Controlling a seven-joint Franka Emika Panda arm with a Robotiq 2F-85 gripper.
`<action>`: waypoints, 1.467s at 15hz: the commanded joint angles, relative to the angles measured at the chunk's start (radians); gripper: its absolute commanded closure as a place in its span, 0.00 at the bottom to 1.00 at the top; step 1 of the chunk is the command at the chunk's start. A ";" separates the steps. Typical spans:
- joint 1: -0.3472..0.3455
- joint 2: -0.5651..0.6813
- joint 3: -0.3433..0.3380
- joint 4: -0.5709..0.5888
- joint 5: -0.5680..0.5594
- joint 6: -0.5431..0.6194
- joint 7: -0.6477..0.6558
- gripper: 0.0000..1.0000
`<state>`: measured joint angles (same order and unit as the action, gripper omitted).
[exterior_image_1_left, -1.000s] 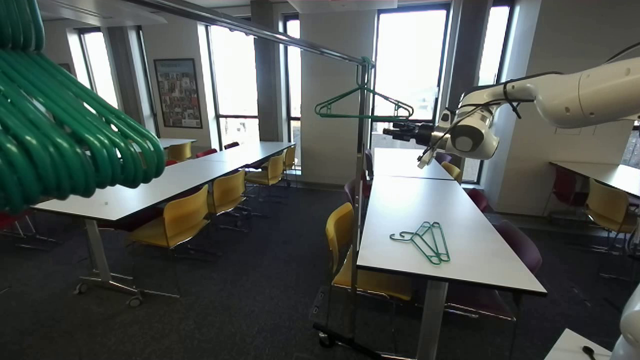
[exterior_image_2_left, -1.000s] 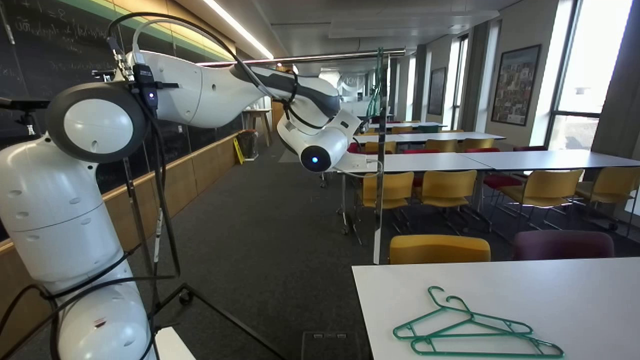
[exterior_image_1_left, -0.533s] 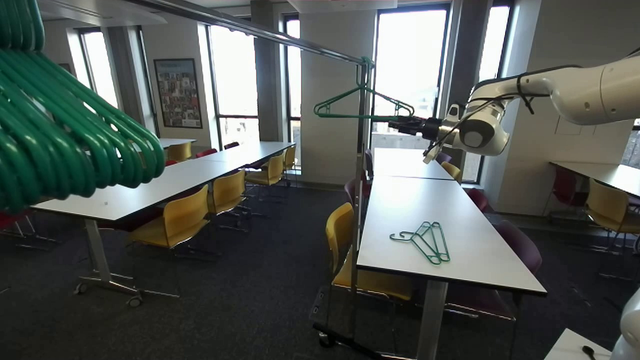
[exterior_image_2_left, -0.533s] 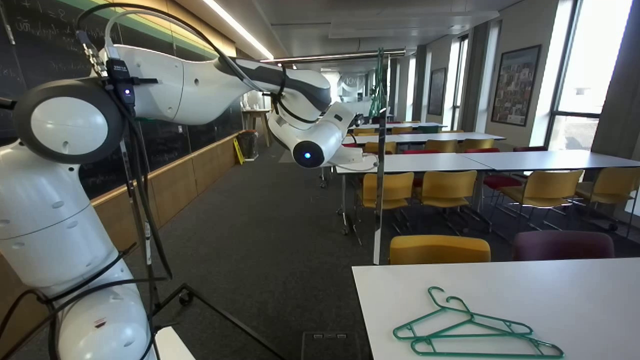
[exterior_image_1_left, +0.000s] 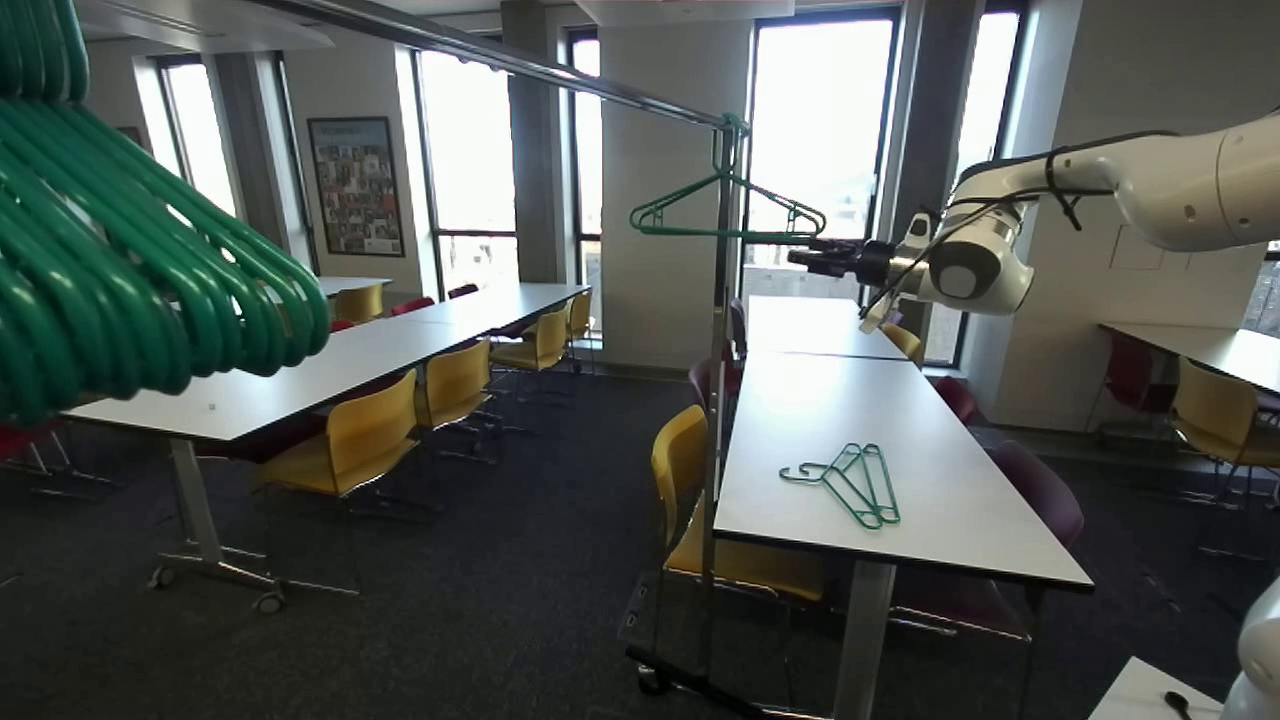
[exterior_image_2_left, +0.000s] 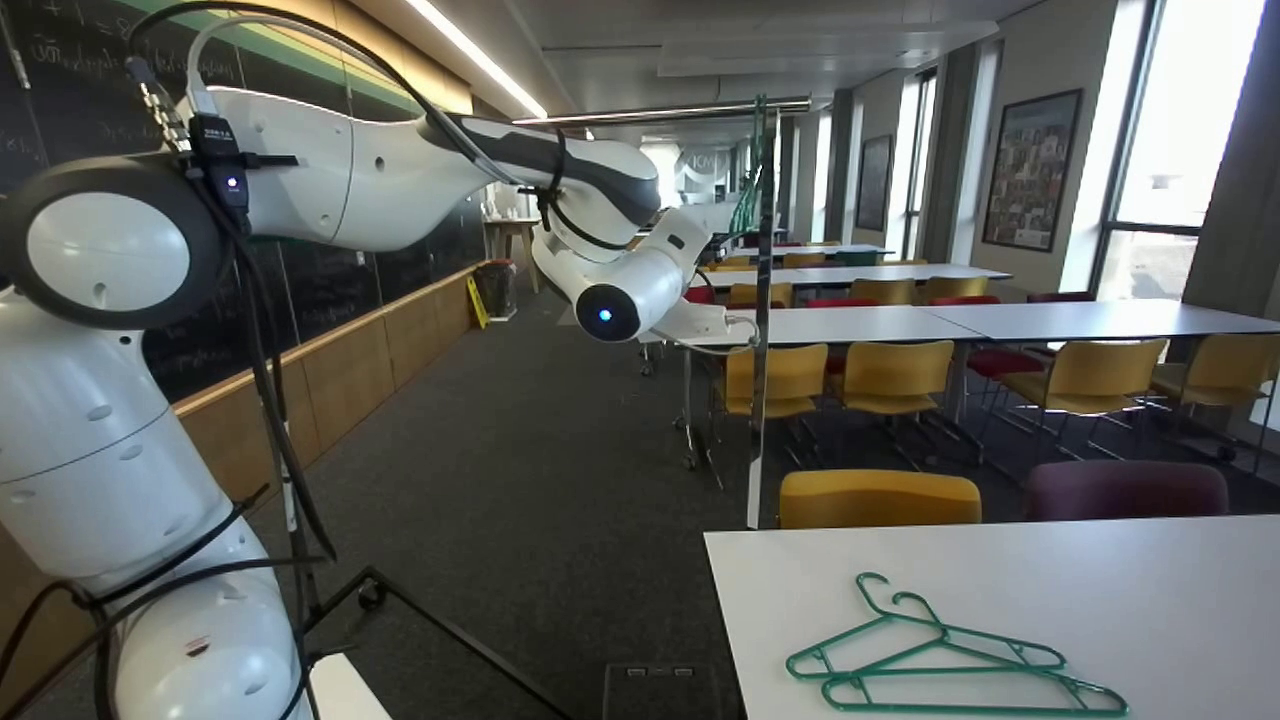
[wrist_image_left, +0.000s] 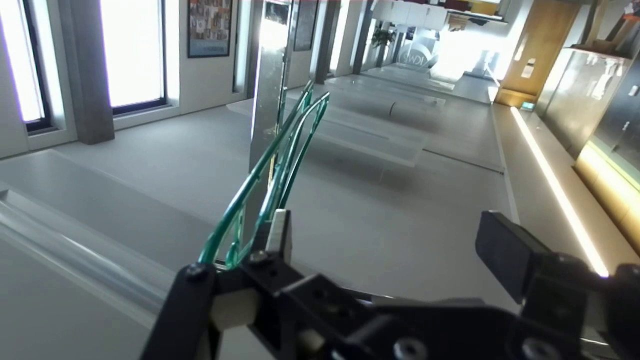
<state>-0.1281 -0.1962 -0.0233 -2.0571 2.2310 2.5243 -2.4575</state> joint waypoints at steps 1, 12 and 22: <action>-0.011 -0.015 -0.003 -0.001 -0.004 0.034 -0.007 0.00; -0.021 -0.028 -0.007 0.022 0.004 0.032 -0.018 0.00; -0.021 -0.014 -0.007 0.045 0.001 0.037 -0.010 0.00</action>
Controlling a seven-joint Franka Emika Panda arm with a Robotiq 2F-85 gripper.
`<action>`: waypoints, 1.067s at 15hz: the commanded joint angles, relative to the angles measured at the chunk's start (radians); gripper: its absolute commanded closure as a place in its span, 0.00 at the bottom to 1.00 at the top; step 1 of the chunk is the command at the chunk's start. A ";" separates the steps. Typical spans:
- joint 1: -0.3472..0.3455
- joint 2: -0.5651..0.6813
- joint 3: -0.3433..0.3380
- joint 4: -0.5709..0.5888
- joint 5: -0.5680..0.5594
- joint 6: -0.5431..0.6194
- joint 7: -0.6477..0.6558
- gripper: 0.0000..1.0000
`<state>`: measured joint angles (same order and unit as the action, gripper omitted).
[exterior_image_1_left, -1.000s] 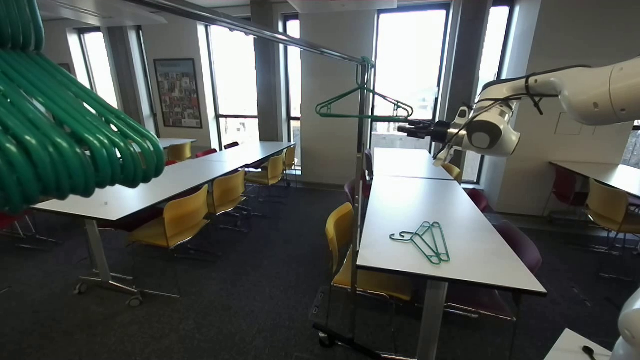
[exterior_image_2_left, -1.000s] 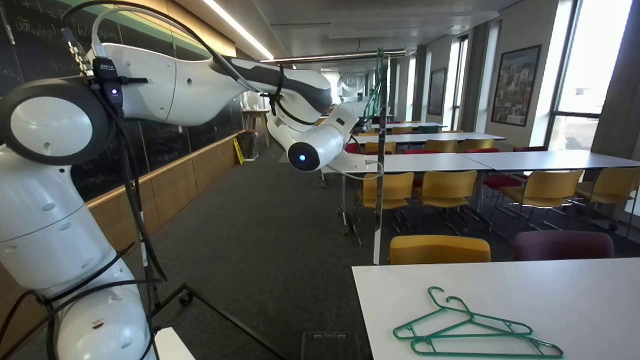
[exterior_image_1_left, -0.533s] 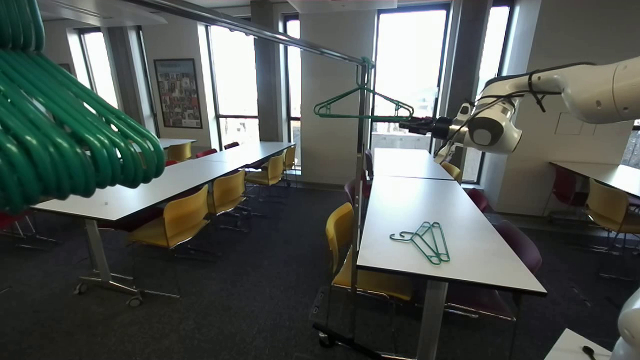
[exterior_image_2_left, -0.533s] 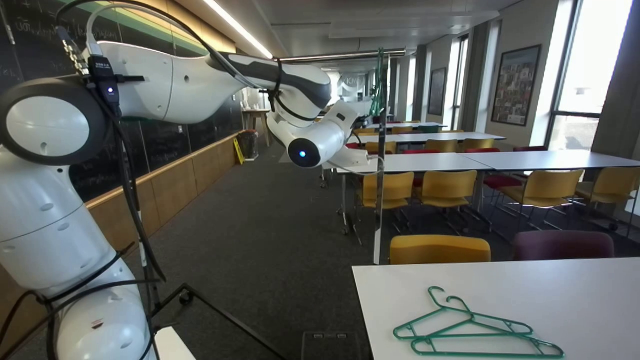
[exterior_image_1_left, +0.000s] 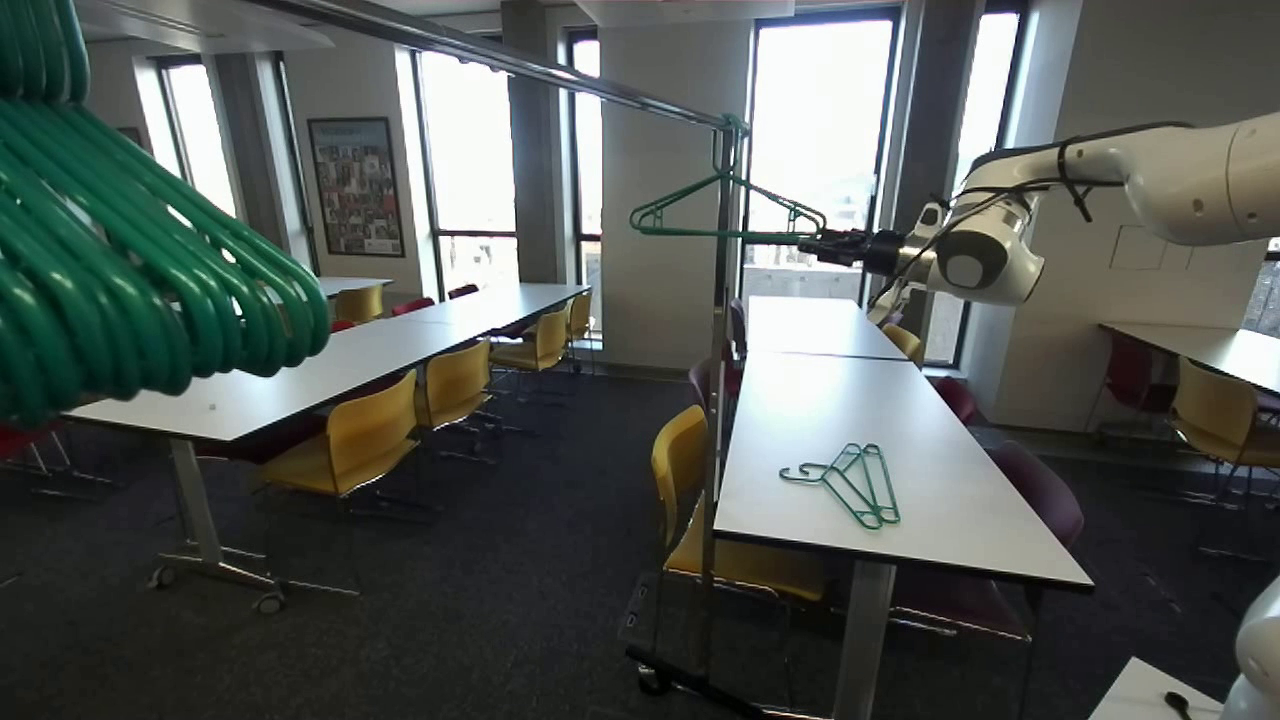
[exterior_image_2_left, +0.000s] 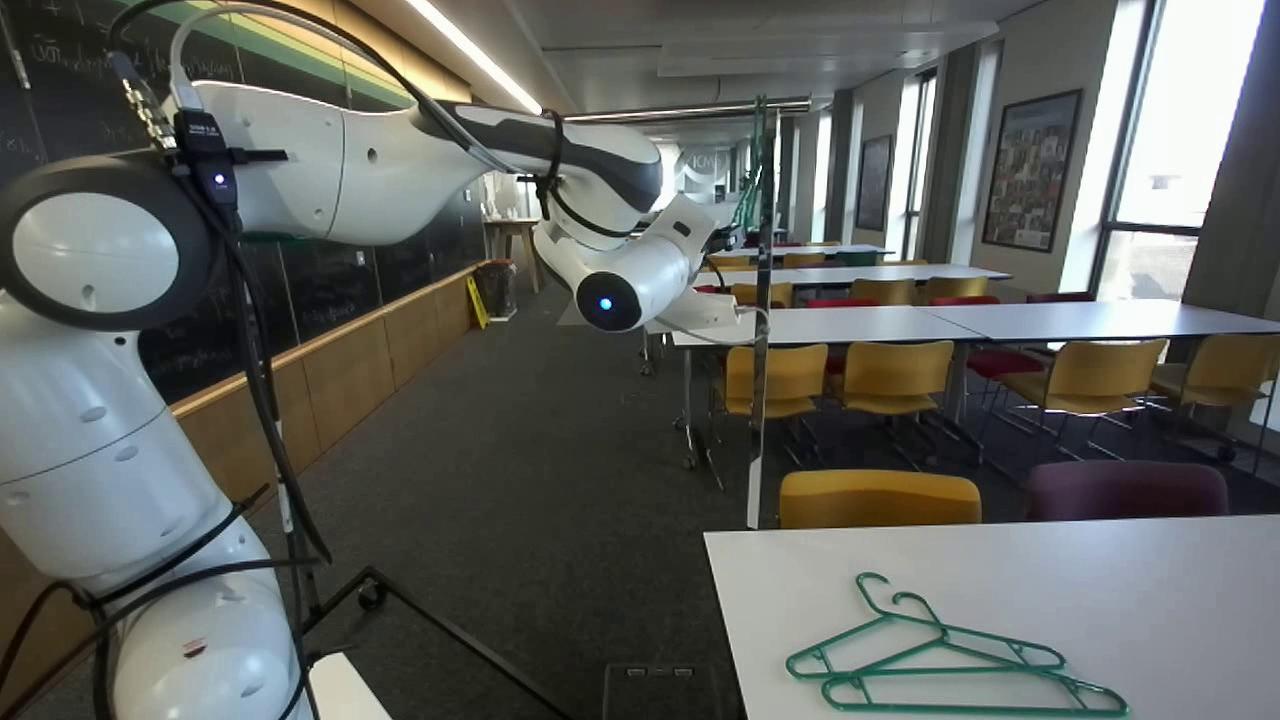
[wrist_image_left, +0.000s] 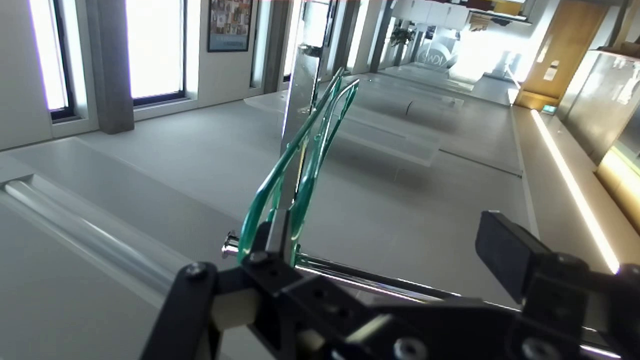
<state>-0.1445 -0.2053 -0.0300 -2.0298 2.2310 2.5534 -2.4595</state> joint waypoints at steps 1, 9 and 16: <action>-0.004 0.000 -0.002 0.024 -0.008 0.010 0.008 0.00; -0.002 0.022 0.000 0.063 -0.012 0.017 0.019 0.00; 0.003 0.049 -0.001 0.095 -0.043 0.019 0.055 0.00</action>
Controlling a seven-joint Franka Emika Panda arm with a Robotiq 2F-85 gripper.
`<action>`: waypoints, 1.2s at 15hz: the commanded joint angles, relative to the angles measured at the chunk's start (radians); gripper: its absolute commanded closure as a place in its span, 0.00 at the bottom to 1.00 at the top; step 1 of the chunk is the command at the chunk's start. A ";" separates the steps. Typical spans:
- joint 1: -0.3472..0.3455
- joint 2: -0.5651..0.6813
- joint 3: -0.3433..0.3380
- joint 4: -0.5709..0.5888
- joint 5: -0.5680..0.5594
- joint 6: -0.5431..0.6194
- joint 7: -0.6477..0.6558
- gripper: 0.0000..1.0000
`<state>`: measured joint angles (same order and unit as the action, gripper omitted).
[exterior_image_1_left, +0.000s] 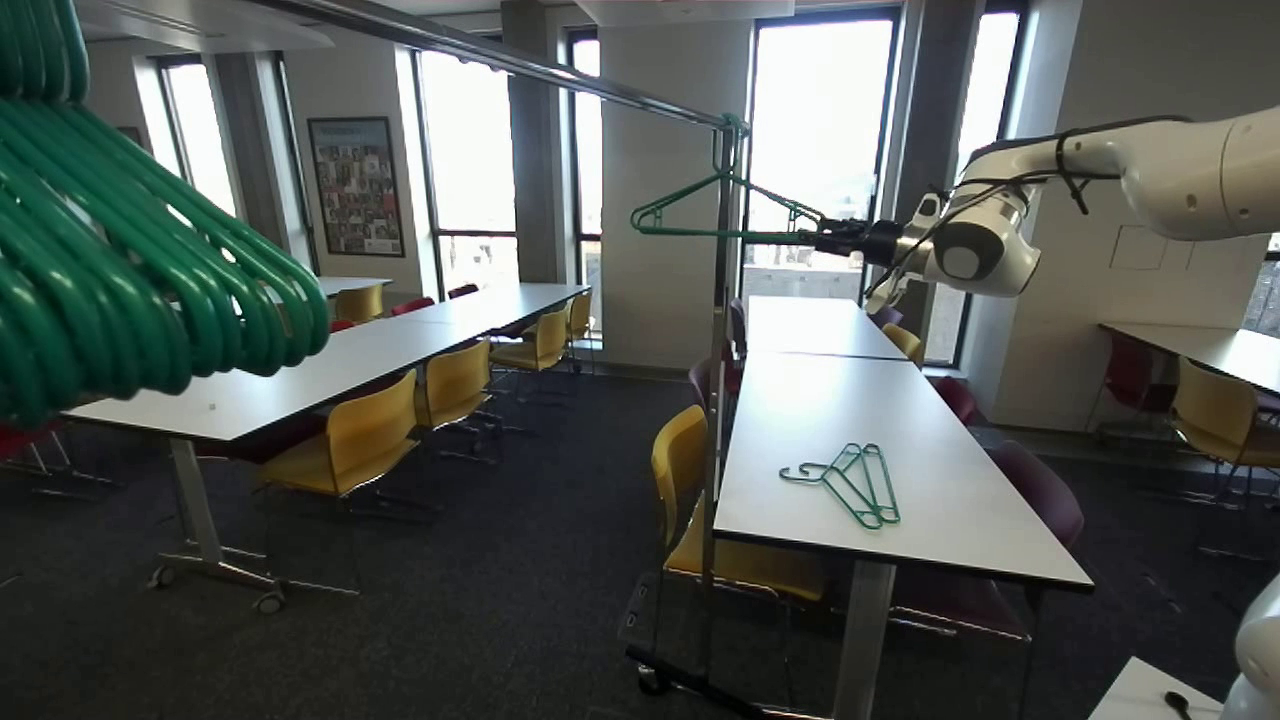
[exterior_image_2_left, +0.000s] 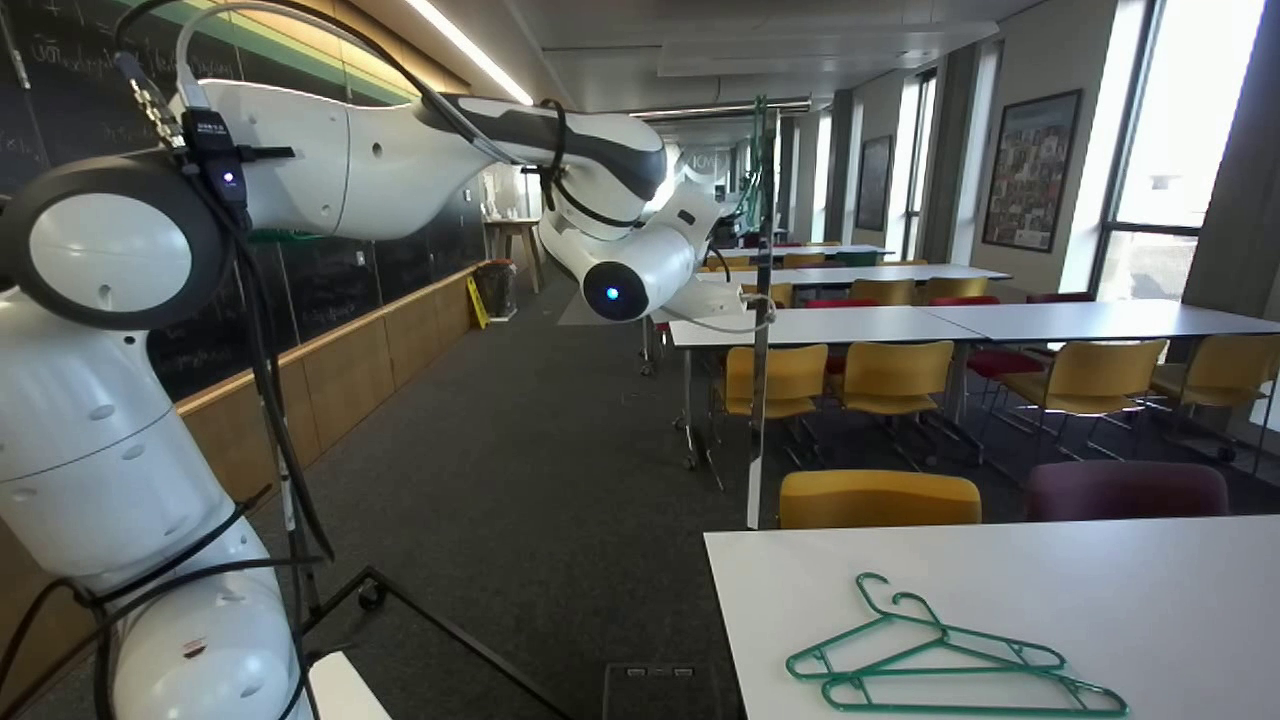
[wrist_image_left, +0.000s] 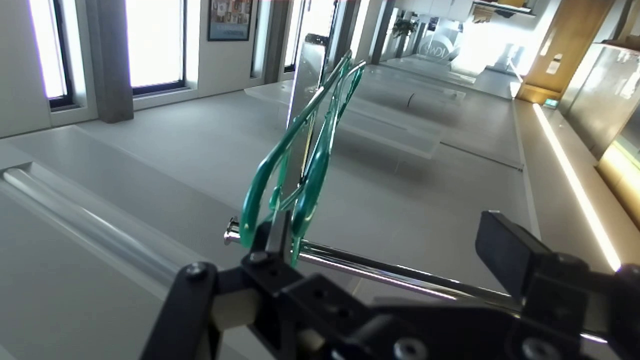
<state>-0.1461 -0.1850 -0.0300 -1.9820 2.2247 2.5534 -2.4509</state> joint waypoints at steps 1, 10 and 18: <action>0.006 0.036 -0.002 0.051 -0.046 0.020 0.056 0.00; 0.014 0.078 -0.010 0.076 -0.112 0.013 0.111 0.26; 0.015 0.069 -0.010 0.069 -0.116 0.011 0.109 0.85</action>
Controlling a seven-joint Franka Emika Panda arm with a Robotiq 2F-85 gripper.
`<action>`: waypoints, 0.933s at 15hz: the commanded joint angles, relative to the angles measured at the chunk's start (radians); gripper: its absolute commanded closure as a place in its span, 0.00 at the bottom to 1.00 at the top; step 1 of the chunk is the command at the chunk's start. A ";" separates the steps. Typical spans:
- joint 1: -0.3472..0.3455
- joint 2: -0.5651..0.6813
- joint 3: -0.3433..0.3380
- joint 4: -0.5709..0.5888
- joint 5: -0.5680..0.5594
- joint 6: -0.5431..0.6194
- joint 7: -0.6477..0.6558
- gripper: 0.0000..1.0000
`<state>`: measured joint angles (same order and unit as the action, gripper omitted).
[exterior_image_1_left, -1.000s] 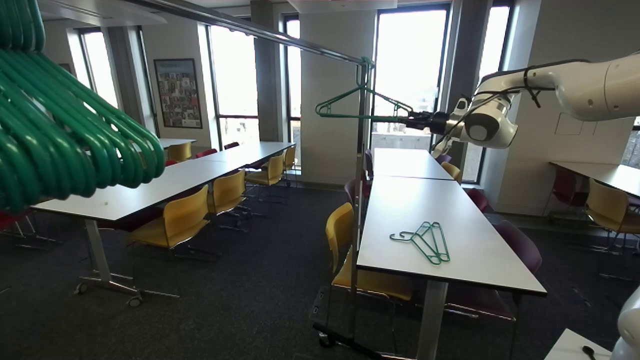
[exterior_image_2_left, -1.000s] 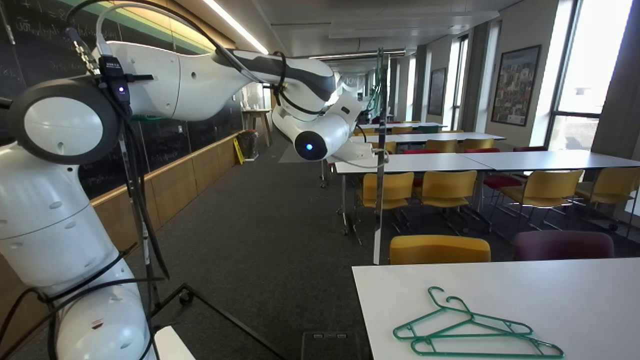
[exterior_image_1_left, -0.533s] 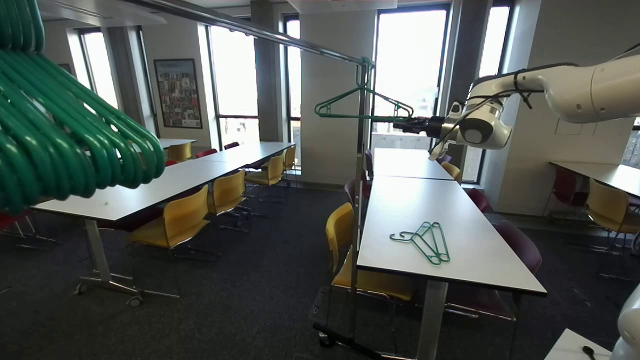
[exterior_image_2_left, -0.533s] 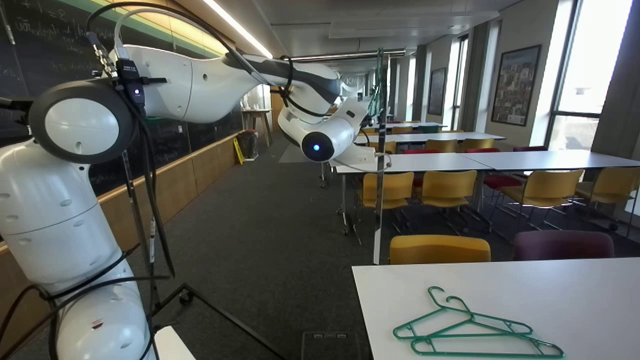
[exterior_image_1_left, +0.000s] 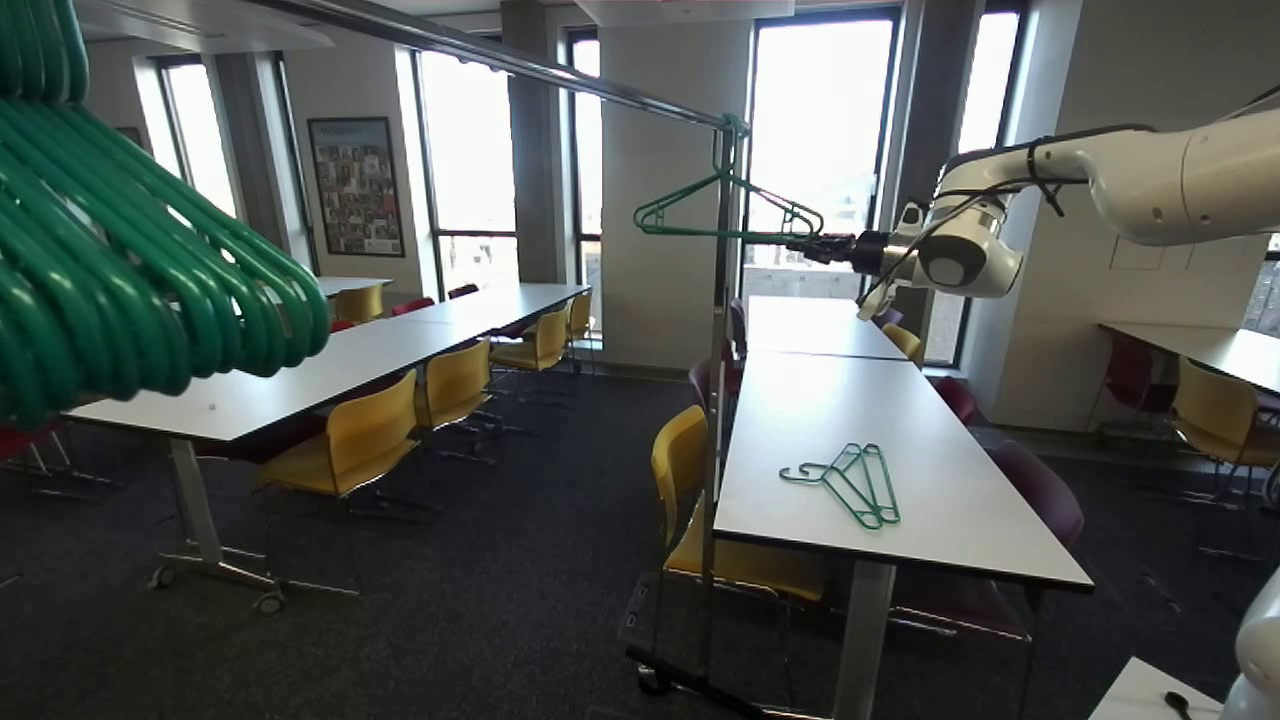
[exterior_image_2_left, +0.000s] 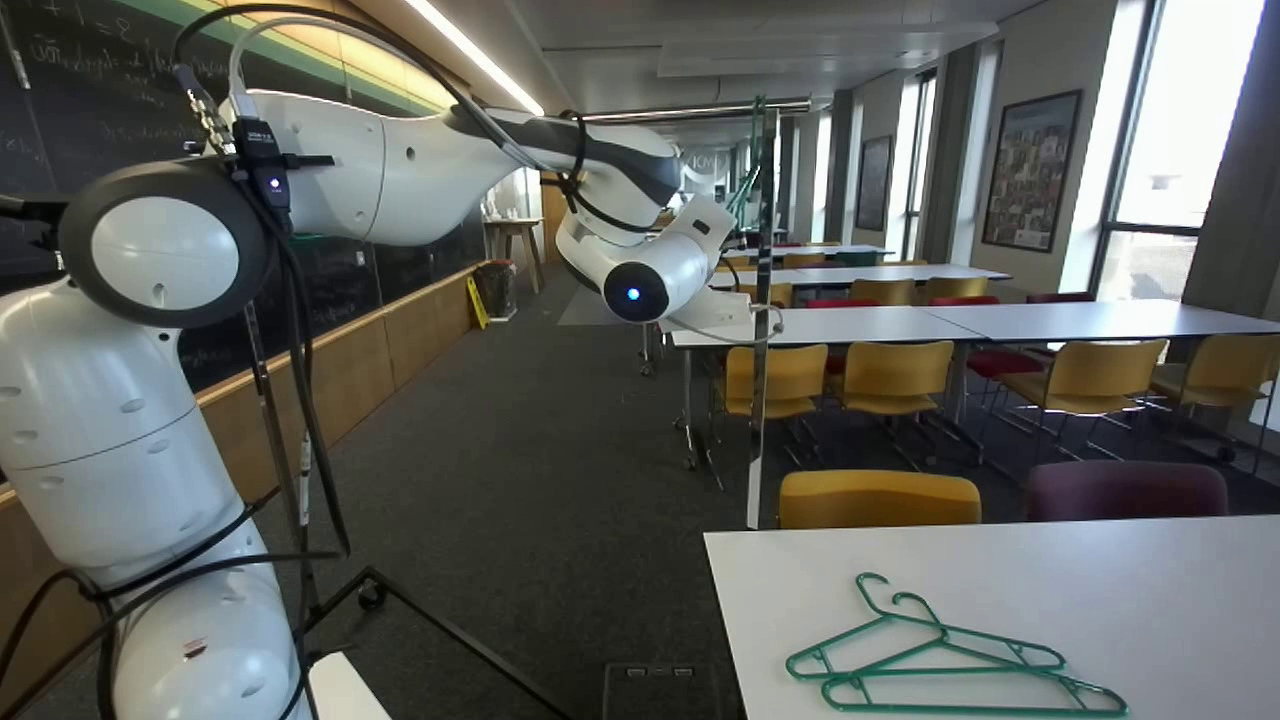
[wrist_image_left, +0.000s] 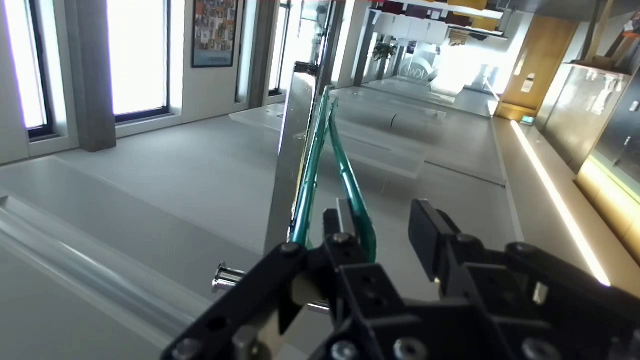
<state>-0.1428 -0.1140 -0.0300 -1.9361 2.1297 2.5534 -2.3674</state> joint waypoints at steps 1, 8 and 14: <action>0.011 -0.003 -0.011 0.022 -0.021 0.010 0.025 0.94; 0.013 -0.004 -0.010 0.019 -0.022 0.008 0.023 0.98; 0.016 -0.072 -0.009 -0.016 -0.009 -0.032 -0.006 0.98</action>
<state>-0.1382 -0.1269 -0.0301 -1.9358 2.1281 2.5490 -2.3698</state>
